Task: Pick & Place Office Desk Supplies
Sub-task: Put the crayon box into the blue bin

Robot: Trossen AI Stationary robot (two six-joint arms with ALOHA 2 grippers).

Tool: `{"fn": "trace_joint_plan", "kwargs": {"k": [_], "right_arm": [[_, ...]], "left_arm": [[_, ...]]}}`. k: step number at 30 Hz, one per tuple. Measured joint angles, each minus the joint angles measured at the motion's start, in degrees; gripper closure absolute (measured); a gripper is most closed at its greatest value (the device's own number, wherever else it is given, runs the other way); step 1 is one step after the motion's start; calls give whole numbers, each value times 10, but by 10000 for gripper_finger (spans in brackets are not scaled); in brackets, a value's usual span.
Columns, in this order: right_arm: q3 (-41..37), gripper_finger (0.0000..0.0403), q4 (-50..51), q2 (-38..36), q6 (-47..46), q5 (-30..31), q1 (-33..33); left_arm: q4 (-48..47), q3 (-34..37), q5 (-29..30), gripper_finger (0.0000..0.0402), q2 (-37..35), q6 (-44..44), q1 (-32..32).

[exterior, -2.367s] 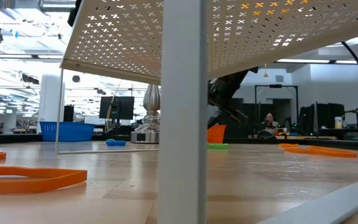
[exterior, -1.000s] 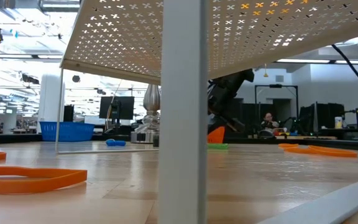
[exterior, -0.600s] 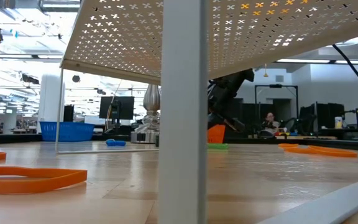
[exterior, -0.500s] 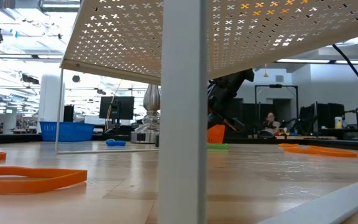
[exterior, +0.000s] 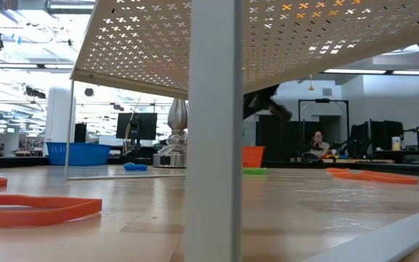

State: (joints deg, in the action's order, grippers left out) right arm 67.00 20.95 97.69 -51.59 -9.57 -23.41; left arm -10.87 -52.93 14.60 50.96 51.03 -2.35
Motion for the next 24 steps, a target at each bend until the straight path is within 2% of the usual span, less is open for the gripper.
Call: {"fn": "trace_joint_plan", "kwargs": {"k": [9, 15, 24], "right_arm": [[0, 403, 142, -120, 8, 76, 25], [0, 403, 275, -196, -8, 118, 62], [0, 403, 437, -319, -89, 126, 158]], "left_arm": [[7, 0, -3, 284, 0, -17, -6], [9, 0, -5, 284, 0, -27, -16], [9, 0, -6, 284, 0, -28, -37]]}}
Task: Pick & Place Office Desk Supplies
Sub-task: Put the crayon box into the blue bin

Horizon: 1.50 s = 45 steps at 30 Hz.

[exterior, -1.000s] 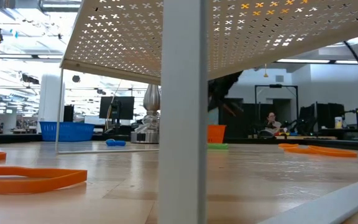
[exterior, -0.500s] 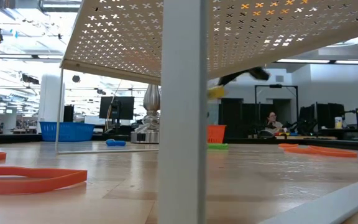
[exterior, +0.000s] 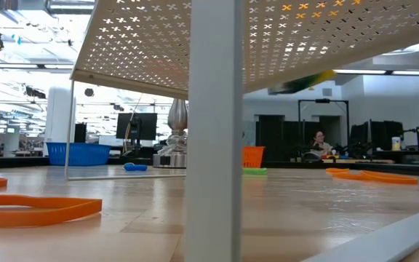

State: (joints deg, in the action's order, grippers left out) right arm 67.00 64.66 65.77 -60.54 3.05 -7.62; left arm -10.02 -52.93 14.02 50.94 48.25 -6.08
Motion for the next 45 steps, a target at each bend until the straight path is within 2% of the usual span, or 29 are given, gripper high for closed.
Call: {"fn": "trace_joint_plan", "kwargs": {"k": [5, 11, 21, 28, 36, 45], "right_arm": [[0, 403, 104, -54, -64, -5, 89], [0, 403, 180, -93, -153, -55, 218], [-1, 403, 194, -84, -331, -117, 429], [-60, 403, 65, -63, -468, -122, 563], [-154, 403, -106, -31, -592, -115, 680], [-177, 400, -171, 3, -638, -66, 739]], "left_arm": [[0, 0, 0, 284, 1, -4, -4], [0, 0, -5, 284, 1, -4, -4], [0, 0, -4, 284, 1, -4, -4], [0, 0, -2, 284, 1, -4, -4], [6, 0, 0, 284, 1, -4, -4], [16, 0, -1, 284, 1, 0, -4]]}}
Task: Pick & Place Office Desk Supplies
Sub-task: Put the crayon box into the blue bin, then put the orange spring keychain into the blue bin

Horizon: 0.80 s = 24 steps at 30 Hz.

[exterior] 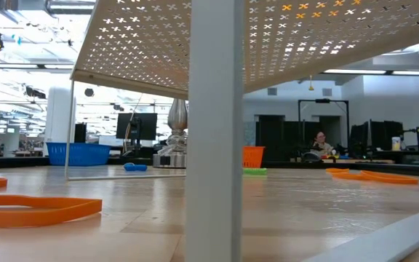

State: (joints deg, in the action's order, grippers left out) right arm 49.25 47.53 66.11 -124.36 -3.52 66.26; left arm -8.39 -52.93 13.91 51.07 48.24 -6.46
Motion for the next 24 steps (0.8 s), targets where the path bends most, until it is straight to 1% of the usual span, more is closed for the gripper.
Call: {"fn": "trace_joint_plan", "kwargs": {"k": [3, 5, 9, 12, 14, 17, 19, 21, 24], "right_arm": [[0, 385, -1, 7, -2, 8, 3], [0, 365, 0, 7, -2, 9, 0], [0, 312, 4, 5, -3, 19, 0], [0, 266, 13, 3, -11, 20, 0], [1, 235, 14, 1, -10, 33, 0], [8, 198, 22, -10, 0, 87, 0], [14, 183, 38, -22, -4, 136, -2], [17, 178, 60, -31, -8, 181, -10], [20, 182, 84, -53, -5, 242, -24]], "left_arm": [[0, 0, -1, 284, 0, 2, 0], [0, 0, -2, 284, 0, 2, 0], [0, 0, -2, 284, 0, 2, 0], [-1, 0, -2, 284, 0, 2, 0], [-1, 0, -2, 284, 0, 1, 0], [-1, 0, -2, 284, 0, 1, 0], [-1, 0, -2, 284, 0, 1, 0], [-1, 0, -2, 284, 0, 1, 0], [-1, 0, -1, 284, 0, 0, 0]]}}
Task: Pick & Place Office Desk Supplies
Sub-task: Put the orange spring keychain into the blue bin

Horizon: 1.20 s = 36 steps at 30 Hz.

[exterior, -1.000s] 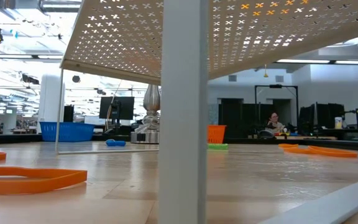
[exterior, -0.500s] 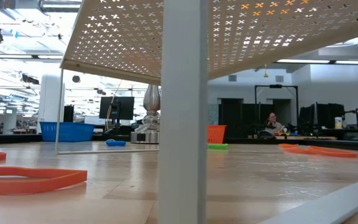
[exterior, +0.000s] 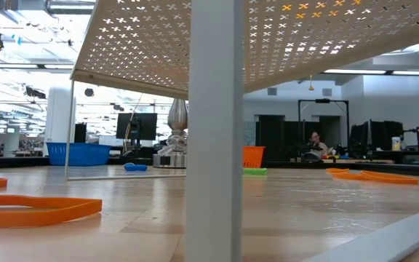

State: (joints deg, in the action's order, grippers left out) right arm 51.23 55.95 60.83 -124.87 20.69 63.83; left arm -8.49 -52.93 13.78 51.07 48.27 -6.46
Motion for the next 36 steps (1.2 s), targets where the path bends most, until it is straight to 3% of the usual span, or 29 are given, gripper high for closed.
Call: {"fn": "trace_joint_plan", "kwargs": {"k": [5, 9, 15, 23, 30, 36], "right_arm": [[0, 212, 24, -32, 26, 81, -47], [0, 239, 23, -53, 88, 109, -98], [0, 250, 14, -75, 187, 109, -175], [0, 224, 4, -98, 280, 108, -256], [0, 210, -121, -88, 424, 80, -313], [0, 209, -148, -75, 483, 42, -364]], "left_arm": [[0, 0, 2, 284, 0, -3, 0], [0, 0, 2, 284, 0, -21, 0], [-16, 0, 1, 284, 0, -43, 0], [-70, 0, 23, 284, 0, -30, 0], [-95, 0, 7, 284, 3, -44, -9], [-98, 0, 17, 284, 12, -80, -56]]}}
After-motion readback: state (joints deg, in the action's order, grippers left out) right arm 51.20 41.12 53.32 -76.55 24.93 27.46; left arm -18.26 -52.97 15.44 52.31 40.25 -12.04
